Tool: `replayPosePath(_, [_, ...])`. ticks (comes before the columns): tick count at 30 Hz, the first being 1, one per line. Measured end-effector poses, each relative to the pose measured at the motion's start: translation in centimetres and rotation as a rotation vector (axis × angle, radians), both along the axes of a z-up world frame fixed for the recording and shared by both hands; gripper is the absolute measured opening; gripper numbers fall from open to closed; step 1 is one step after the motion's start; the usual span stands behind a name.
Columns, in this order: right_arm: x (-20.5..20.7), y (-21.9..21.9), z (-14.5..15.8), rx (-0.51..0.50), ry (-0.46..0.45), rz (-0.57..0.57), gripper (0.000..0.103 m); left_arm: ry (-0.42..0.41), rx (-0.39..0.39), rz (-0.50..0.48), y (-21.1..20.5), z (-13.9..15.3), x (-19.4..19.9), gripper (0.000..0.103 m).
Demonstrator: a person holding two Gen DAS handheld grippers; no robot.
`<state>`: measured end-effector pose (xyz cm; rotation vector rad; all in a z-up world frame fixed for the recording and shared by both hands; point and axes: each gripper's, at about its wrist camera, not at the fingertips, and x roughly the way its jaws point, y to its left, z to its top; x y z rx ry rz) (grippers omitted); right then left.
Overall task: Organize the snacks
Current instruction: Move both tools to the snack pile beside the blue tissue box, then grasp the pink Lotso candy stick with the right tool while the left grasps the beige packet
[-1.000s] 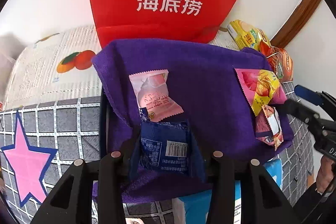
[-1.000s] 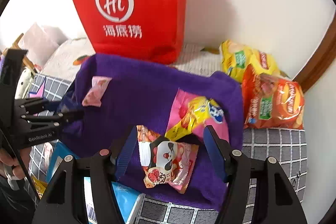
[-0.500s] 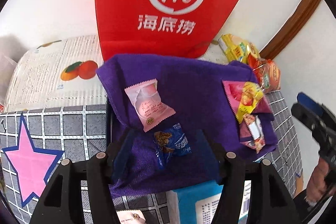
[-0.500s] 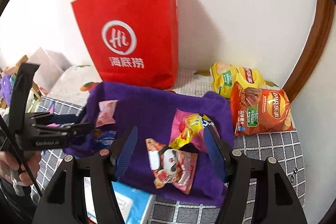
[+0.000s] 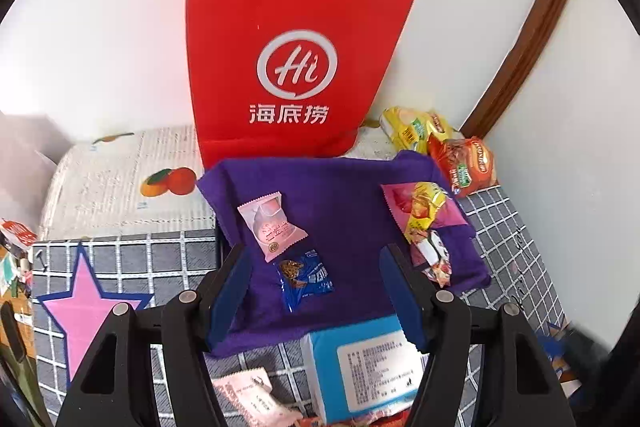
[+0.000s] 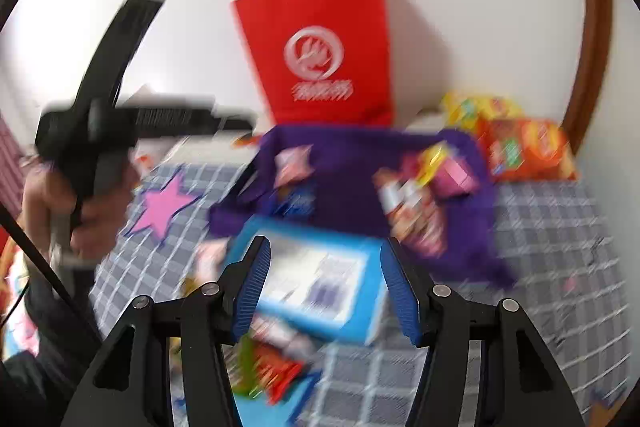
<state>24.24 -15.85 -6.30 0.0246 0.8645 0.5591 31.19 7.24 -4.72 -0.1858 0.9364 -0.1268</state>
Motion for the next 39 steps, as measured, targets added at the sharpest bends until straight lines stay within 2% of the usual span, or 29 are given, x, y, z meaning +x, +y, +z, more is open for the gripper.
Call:
replayPosePath(2, [-1.2,0.5,-1.2,-0.010,0.038,0.012,0.059,-0.004,-0.009,-0.006,0.5,0.3,-1.2,0.064])
replayPosePath(6, [-3.1,1.3,-4.1,-0.058,0.068,-0.037,0.058,-0.025,-0.046,0.019,2.5,0.1,-3.9,0.064])
replayPosePath(11, [-3.5,2.2,-7.6,-0.091,0.095,-0.022,0.058,-0.029,-0.102,0.050,5.4,-1.4,-7.3,0.064])
replayPosePath(13, [-3.1,2.2,-8.7,-0.083,0.119,-0.034,0.055,-0.030,-0.097,0.062,6.2,-2.1,-8.3,0.064])
replayPosePath(16, [-2.7,2.0,-9.7,-0.016,0.152,-0.027,0.054,-0.020,-0.090,0.078,7.6,-3.4,-9.6,0.064])
replayPosePath(19, [-2.5,2.7,-10.8,-0.041,0.160,0.026,0.053,-0.012,-0.099,0.079,8.8,-4.5,-10.7,0.064])
replayPosePath(22, [-2.6,2.7,-11.1,-0.004,0.141,0.047,0.052,0.017,-0.085,0.091,9.5,-5.8,-11.2,0.064])
replayPosePath(24, [-2.4,2.6,-11.1,0.022,0.149,0.050,0.039,0.053,-0.092,0.105,9.8,-6.9,-11.2,0.064])
replayPosePath(25, [-2.3,2.5,-11.1,0.038,0.154,0.058,0.038,0.073,-0.098,0.108,9.8,-7.5,-11.1,0.064])
replayPosePath(26, [-2.3,2.5,-11.0,0.046,0.153,0.060,0.027,0.089,-0.104,0.111,9.7,-8.0,-11.0,0.064])
replayPosePath(27, [-2.4,2.4,-11.0,0.045,0.151,0.055,0.022,0.104,-0.110,0.110,9.4,-8.6,-10.9,0.064])
replayPosePath(32, [-3.4,1.4,-10.1,0.079,0.134,0.035,0.017,0.150,-0.121,0.070,7.5,-10.3,-9.9,0.064])
replayPosePath(39, [-5.5,-3.0,-8.2,0.119,0.089,-0.052,0.013,0.206,-0.054,0.062,5.0,-12.2,-8.1,0.064])
